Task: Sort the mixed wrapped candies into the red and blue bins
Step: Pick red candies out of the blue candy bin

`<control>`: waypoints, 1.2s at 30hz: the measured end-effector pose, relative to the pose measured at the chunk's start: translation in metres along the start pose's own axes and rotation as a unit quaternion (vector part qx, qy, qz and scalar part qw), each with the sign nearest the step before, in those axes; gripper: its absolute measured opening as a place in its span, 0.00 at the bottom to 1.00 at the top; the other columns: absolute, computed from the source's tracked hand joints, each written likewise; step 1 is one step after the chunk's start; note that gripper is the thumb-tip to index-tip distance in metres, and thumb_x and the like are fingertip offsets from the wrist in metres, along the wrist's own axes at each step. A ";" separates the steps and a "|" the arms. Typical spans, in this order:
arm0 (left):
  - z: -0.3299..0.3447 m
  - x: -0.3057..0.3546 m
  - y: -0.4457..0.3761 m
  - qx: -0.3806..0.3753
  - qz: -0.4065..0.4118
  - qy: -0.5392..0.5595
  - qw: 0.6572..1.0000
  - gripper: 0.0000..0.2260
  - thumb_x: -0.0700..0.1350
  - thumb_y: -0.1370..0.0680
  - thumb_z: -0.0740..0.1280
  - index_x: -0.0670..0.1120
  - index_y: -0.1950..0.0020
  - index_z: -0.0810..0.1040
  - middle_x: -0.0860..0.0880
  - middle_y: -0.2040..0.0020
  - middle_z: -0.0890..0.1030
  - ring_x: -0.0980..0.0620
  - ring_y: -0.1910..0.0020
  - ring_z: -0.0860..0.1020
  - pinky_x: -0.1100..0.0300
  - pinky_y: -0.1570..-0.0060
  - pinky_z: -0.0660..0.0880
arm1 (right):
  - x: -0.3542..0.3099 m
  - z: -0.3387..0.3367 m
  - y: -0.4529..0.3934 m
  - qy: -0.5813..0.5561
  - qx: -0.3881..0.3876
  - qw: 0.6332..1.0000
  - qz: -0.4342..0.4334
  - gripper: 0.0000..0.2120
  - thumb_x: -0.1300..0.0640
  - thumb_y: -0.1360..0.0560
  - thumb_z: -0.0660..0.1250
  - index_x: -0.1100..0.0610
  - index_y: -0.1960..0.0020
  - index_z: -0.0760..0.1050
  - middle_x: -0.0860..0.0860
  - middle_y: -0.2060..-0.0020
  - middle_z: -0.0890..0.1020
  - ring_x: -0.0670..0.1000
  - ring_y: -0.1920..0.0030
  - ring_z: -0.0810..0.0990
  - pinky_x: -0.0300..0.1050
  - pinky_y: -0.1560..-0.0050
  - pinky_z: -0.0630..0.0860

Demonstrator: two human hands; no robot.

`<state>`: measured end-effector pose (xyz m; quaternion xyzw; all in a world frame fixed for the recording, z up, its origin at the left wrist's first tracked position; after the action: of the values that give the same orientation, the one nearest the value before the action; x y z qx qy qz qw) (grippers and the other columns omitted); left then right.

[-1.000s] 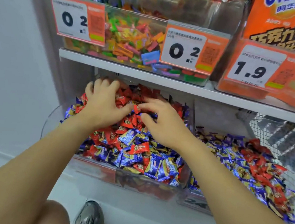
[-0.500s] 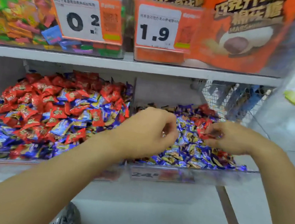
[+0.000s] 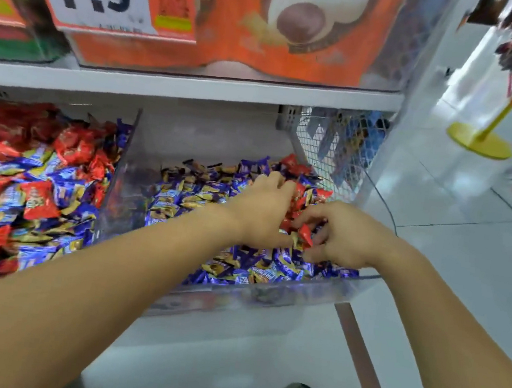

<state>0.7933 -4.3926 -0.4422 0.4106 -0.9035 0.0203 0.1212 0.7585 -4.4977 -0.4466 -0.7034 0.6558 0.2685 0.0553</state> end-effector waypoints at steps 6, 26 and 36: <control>0.010 -0.006 -0.017 -0.060 0.038 0.058 0.996 0.26 0.54 0.29 0.76 0.48 0.34 0.73 0.52 0.45 0.71 0.51 0.45 0.71 0.57 0.45 0.70 | -0.002 -0.025 0.008 -0.003 0.097 0.995 -0.007 0.14 0.64 0.28 0.74 0.48 0.47 0.81 0.46 0.63 0.82 0.46 0.66 0.82 0.40 0.56 0.80; -0.003 -0.045 0.000 0.091 -0.080 0.277 0.953 0.04 0.47 0.23 0.70 0.49 0.54 0.77 0.53 0.60 0.80 0.60 0.68 0.75 0.73 0.71 0.68 | 0.004 0.008 -0.042 0.132 0.054 0.990 0.015 0.32 0.56 0.33 0.78 0.49 0.31 0.73 0.53 0.43 0.73 0.53 0.43 0.73 0.42 0.50 0.68; 0.005 -0.062 -0.001 0.108 -0.183 0.285 0.935 0.07 0.47 0.26 0.71 0.44 0.53 0.79 0.51 0.62 0.79 0.52 0.62 0.77 0.58 0.62 0.75 | -0.003 0.008 -0.060 0.106 0.110 0.988 0.013 0.26 0.54 0.32 0.78 0.54 0.36 0.76 0.51 0.47 0.71 0.53 0.44 0.73 0.39 0.48 0.66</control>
<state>0.8320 -4.3480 -0.4619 0.5562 -0.7328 0.2112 0.3303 0.8133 -4.4836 -0.4689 -0.7088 0.6927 0.1191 0.0593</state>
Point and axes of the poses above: each hand's wrist, its own y-axis away from the middle knuckle, its own z-axis out of the palm, x = y × z, the point moved 8 cm from there along -y, towards the middle knuckle
